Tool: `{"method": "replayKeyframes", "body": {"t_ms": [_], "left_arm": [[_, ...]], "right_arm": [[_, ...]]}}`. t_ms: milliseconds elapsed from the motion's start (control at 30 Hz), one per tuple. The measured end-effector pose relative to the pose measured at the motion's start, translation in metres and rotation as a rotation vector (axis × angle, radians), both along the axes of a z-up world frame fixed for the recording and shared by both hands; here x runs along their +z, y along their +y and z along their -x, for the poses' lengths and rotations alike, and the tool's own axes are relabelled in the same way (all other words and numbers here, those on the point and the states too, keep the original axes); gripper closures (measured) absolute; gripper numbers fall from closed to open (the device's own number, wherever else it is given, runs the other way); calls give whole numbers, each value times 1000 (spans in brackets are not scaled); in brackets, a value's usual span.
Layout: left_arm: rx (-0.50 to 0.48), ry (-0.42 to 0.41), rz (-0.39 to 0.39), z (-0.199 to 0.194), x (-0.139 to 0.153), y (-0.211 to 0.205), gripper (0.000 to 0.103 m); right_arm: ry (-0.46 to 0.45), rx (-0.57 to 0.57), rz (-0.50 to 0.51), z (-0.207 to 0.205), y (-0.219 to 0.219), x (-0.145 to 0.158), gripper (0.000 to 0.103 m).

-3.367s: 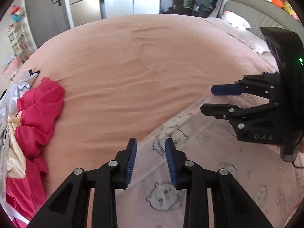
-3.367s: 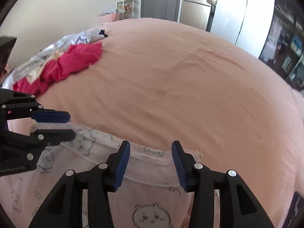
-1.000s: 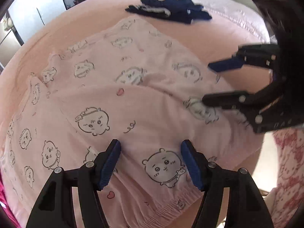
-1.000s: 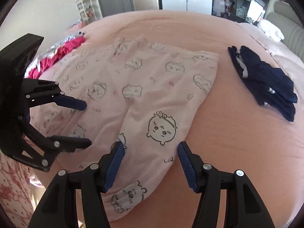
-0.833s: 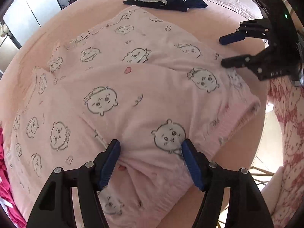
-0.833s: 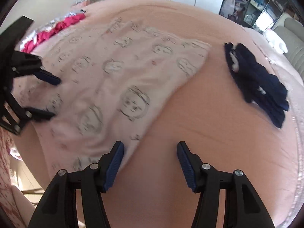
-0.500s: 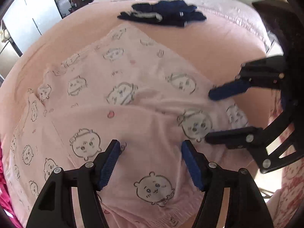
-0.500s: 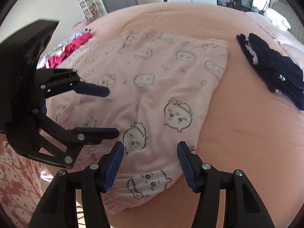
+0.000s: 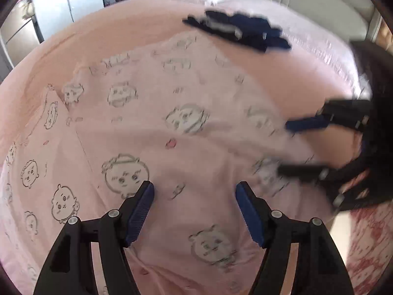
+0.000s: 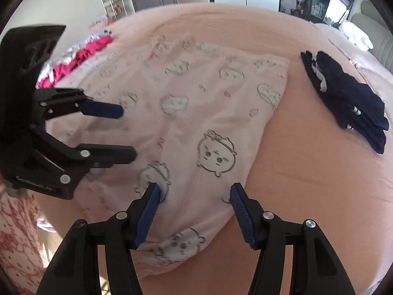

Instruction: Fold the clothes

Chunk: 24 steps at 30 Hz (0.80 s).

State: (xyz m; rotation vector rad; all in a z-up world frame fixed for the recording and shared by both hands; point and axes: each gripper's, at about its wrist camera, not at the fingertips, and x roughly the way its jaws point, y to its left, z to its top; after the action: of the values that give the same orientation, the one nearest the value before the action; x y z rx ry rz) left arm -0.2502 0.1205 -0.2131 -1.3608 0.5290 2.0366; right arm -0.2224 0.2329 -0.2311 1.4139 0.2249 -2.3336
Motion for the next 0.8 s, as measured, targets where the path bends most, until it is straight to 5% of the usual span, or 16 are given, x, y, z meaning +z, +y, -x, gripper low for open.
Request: {"method": "replayKeyframes", "body": {"t_ms": [133, 267, 333, 400, 500, 533, 567, 667, 800], "left_arm": [[-85, 25, 49, -7, 16, -19, 34], [-119, 76, -90, 7, 32, -7, 34], [-150, 40, -81, 19, 19, 10, 34], [-196, 6, 50, 25, -6, 18, 31], [-183, -6, 43, 22, -1, -17, 31], [-164, -3, 49, 19, 2, -28, 31], [-157, 8, 40, 15, 6, -36, 31], [-152, 41, 4, 4, 15, -37, 31], [-119, 23, -95, -3, 18, -23, 31]], "right_arm": [[38, -12, -119, 11, 23, 7, 44], [68, -62, 29, 36, 37, 20, 44], [35, -12, 90, 54, 15, 9, 44], [1, 74, -8, 64, -10, -11, 44], [50, 105, -108, 61, 4, -14, 40], [52, 59, -130, 63, 20, -10, 27], [54, 10, -152, 66, 36, -6, 25], [62, -114, -59, 75, 70, 13, 26], [1, -191, 186, 104, 79, 17, 26]]}}
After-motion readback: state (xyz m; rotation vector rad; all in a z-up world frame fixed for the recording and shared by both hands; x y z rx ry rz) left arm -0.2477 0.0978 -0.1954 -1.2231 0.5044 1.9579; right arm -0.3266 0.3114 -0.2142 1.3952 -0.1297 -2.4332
